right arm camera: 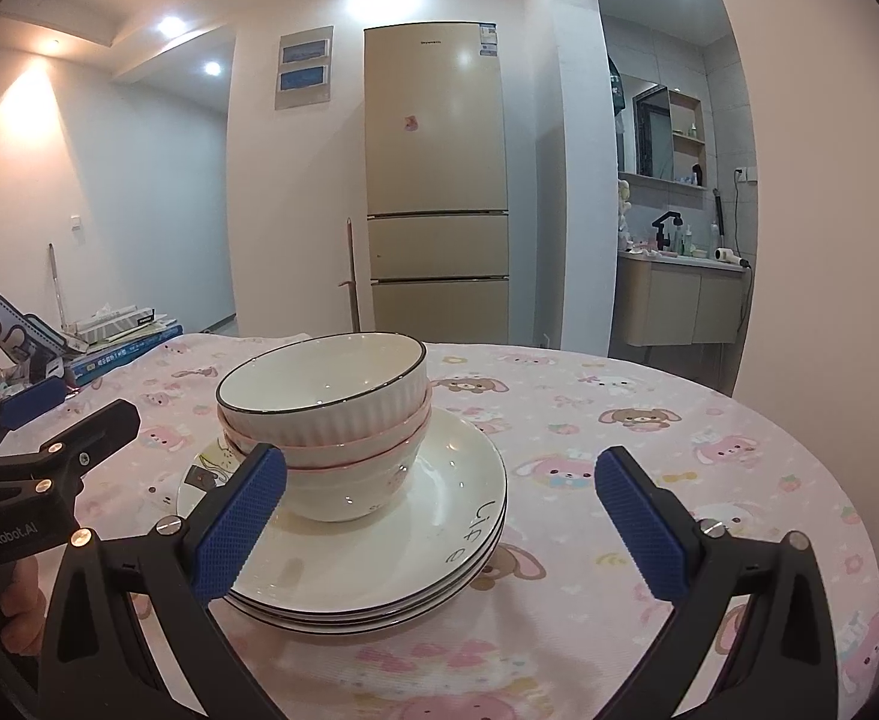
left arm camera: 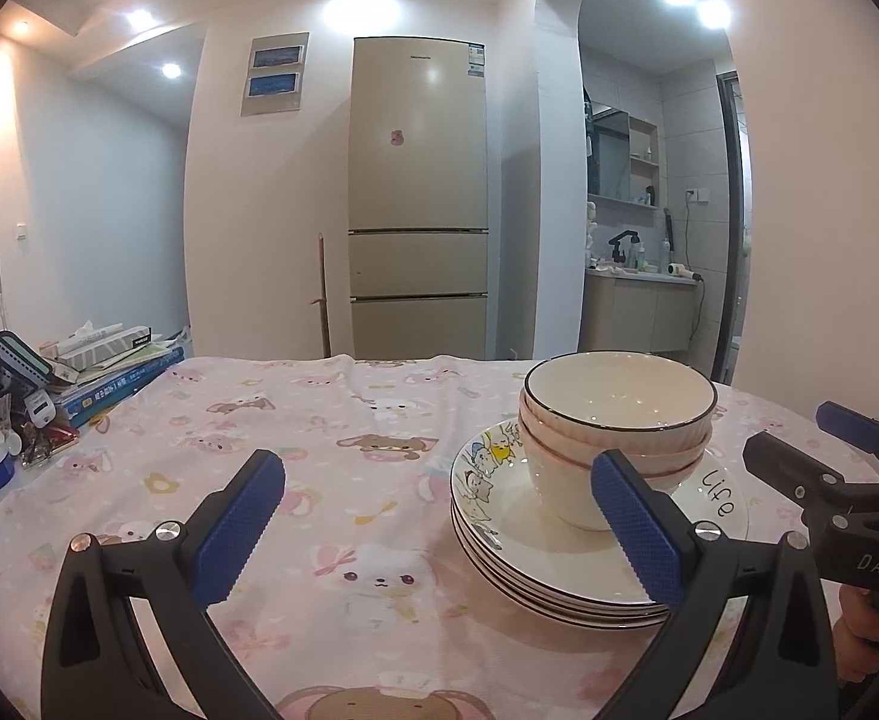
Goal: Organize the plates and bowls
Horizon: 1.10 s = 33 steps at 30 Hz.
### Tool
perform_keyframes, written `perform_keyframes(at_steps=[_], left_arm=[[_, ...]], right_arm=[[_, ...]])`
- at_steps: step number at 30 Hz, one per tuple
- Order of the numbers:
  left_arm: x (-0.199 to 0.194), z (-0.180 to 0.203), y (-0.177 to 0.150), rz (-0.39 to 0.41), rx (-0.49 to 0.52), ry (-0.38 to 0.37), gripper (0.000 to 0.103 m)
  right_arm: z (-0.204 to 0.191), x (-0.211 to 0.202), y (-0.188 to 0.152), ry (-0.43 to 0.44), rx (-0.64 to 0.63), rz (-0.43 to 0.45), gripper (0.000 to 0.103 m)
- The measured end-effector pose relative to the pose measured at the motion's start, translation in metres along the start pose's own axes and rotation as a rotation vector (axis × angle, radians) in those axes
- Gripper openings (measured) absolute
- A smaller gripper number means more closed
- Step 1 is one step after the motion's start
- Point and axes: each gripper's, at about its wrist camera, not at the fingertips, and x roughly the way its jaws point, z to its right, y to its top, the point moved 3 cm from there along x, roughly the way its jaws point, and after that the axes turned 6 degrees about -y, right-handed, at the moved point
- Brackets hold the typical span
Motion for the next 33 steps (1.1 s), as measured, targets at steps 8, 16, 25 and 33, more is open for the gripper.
perform_keyframes(at_steps=[8, 16, 25, 33], left_arm=[[0.0, -0.0002, -0.0001, 0.0, 0.0, 0.0, 0.103], [0.0001, -0.0035, -0.0007, 0.001, -0.003, 0.009, 0.103], [0.0, -0.0035, -0.0006, 0.001, -0.003, 0.009, 0.103], [0.0, -0.0036, -0.0004, 0.0, -0.003, 0.009, 0.103]], right_arm=[[-0.0001, -0.0003, 0.0005, 0.0, -0.001, 0.002, 0.103], [0.0, 0.0018, 0.0023, 0.001, 0.001, -0.008, 0.103], [0.0002, 0.0021, 0.0019, 0.002, 0.001, -0.009, 0.103], [0.0002, 0.0025, 0.0018, 0.002, 0.001, -0.008, 0.103]])
